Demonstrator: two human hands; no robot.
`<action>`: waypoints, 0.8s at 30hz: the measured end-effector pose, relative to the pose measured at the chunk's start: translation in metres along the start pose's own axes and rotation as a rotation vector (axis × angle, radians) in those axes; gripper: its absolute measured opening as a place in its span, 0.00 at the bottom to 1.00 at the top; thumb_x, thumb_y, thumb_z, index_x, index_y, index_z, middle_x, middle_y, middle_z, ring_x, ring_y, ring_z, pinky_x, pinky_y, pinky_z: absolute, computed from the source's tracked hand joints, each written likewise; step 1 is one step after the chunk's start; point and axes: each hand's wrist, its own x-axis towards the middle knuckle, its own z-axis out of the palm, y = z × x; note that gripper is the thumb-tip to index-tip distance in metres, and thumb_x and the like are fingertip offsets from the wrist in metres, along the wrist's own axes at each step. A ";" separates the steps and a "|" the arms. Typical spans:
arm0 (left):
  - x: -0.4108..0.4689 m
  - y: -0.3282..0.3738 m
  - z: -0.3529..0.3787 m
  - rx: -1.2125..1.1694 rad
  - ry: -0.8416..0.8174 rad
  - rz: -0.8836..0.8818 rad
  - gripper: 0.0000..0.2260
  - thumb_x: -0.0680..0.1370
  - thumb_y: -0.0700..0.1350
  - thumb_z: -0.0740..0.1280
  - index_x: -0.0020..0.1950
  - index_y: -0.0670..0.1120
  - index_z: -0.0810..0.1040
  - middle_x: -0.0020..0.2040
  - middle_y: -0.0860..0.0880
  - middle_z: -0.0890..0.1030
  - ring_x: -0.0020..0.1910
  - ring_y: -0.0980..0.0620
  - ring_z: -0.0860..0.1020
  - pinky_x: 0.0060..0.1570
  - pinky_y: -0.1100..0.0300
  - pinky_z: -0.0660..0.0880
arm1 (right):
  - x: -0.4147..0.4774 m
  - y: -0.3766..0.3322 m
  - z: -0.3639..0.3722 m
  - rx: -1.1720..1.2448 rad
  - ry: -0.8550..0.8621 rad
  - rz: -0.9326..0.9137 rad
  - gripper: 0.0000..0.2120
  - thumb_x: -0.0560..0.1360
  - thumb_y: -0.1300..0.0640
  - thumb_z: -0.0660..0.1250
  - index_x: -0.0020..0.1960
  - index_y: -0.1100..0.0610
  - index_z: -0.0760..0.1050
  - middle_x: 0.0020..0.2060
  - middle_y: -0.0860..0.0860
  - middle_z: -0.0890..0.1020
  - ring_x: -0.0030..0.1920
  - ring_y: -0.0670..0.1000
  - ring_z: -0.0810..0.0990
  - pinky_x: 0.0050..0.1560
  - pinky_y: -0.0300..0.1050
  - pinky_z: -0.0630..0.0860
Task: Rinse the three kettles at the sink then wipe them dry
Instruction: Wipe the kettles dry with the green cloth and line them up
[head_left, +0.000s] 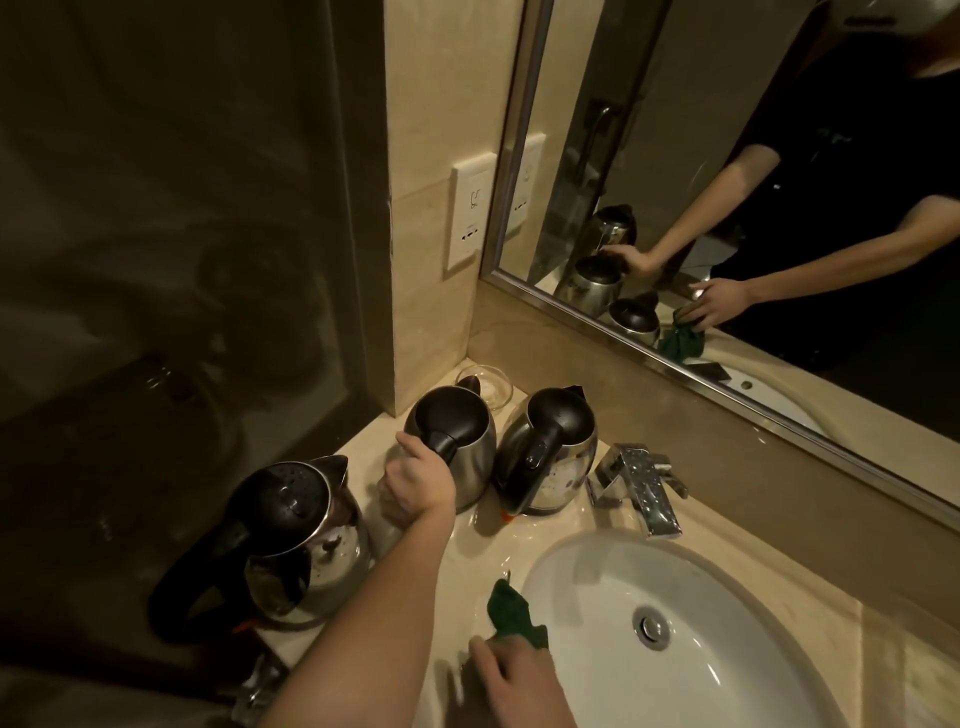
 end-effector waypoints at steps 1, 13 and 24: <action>0.002 0.001 0.001 0.020 -0.005 0.017 0.32 0.84 0.60 0.48 0.43 0.40 0.83 0.40 0.42 0.82 0.41 0.42 0.79 0.43 0.53 0.73 | -0.002 -0.001 0.004 -0.073 -0.014 -0.039 0.21 0.75 0.36 0.52 0.41 0.45 0.79 0.52 0.43 0.77 0.57 0.50 0.73 0.58 0.39 0.64; -0.004 0.021 -0.072 0.495 -0.198 0.642 0.25 0.84 0.61 0.50 0.63 0.43 0.75 0.57 0.45 0.79 0.55 0.47 0.78 0.48 0.55 0.73 | -0.011 -0.020 0.026 -0.463 -0.040 -0.117 0.42 0.70 0.27 0.33 0.59 0.47 0.76 0.61 0.47 0.74 0.56 0.52 0.66 0.64 0.47 0.61; 0.033 -0.013 -0.215 0.710 -0.072 0.874 0.21 0.84 0.59 0.51 0.58 0.46 0.76 0.55 0.48 0.79 0.56 0.49 0.75 0.59 0.54 0.70 | -0.041 -0.056 0.046 -0.580 -0.079 -0.220 0.25 0.82 0.44 0.43 0.60 0.53 0.75 0.58 0.55 0.76 0.60 0.55 0.68 0.64 0.52 0.62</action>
